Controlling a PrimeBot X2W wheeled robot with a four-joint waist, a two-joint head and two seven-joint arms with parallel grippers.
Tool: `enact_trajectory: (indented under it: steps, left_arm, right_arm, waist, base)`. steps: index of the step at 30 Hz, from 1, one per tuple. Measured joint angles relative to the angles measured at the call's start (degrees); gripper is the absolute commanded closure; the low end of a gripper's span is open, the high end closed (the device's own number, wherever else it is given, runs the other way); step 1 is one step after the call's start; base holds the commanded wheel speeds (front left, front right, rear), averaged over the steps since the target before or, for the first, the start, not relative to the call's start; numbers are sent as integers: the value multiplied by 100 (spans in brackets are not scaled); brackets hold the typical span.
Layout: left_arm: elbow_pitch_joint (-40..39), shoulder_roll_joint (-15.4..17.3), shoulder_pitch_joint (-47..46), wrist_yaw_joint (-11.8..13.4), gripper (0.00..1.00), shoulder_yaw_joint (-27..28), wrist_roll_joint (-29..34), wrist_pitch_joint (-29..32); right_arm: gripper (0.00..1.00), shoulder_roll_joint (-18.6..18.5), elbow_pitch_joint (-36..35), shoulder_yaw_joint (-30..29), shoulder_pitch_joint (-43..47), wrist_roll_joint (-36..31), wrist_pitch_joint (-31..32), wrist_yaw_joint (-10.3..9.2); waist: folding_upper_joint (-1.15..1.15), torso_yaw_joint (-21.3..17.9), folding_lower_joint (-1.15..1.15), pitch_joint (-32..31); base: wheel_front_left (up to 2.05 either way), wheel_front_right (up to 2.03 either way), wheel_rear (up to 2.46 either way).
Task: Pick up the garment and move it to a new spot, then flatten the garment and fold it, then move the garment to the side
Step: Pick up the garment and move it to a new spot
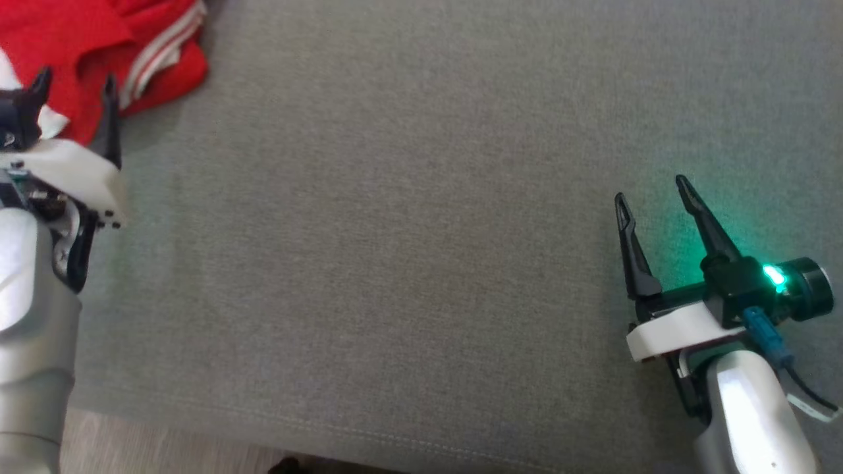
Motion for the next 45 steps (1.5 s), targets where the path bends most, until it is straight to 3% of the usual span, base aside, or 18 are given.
enact_trajectory:
  steps: [2, 10, 19, 20, 22, 23, 24, 26, 34, 39, 45]
  left_arm:
    - [436, -1, -92, 20, 0, 4, -40, -130]
    - [1173, 12, -700, 509, 0, 200, -41, -701]
    - [1677, 145, -1051, 684, 0, 296, -42, -998]
    - [1725, 164, -1083, 714, 6, 309, -42, -996]
    - [1839, 189, -1182, 710, 27, 300, -41, -978]
    - [1879, 200, -1237, 710, 49, 280, -41, -947]
    - [1912, 209, -1285, 710, 60, 266, -41, -931]
    - [1957, 215, -1384, 711, 100, 234, -40, -935]
    - [1949, 305, -1600, 765, 100, 167, -7, -1156]
    - [1781, 531, -1765, 790, 100, 13, 180, -1267]
    - [1426, 740, -2097, 626, 100, -353, 483, -1162]
  right_arm:
    - [0, -2, -118, -35, -9, -47, 52, 0]
    - [0, -7, -304, -118, -194, -100, 103, 0]
    - [0, -7, -363, -116, -193, -98, 103, 0]
    - [0, -7, -368, -110, -194, -96, 103, 0]
    - [0, -7, -374, -92, -197, -90, 102, 0]
    - [0, -7, -374, -93, -198, -90, 101, 0]
    - [0, -7, -374, -96, -201, -90, 93, 0]
    - [0, -7, -374, -98, -209, -89, 82, 0]
    - [0, -7, -201, -135, -209, 46, -11, 0]
    - [0, -7, 43, -131, -208, 215, -135, 0]
    - [0, -7, 403, -71, -204, 527, -287, 0]
  waist:
    - [0, -84, -1, 211]
    - [0, -280, -1, 598]
    - [0, -425, -2, 719]
    - [0, -441, -2, 727]
    - [0, -477, -2, 746]
    - [0, -497, -2, 756]
    - [0, -515, -2, 766]
    - [0, -550, -2, 781]
    - [0, -598, -2, 659]
    - [0, -621, -2, 377]
    - [0, -664, -2, -120]
  base:
    - [0, 0, 0]
    - [0, 0, 0]
    - [0, 0, 0]
    - [0, 0, 0]
    - [0, 0, 0]
    - [0, 0, 0]
    - [0, 0, 0]
    - [0, 0, 0]
    - [0, 0, 0]
    - [0, 0, 0]
    - [0, 0, 0]
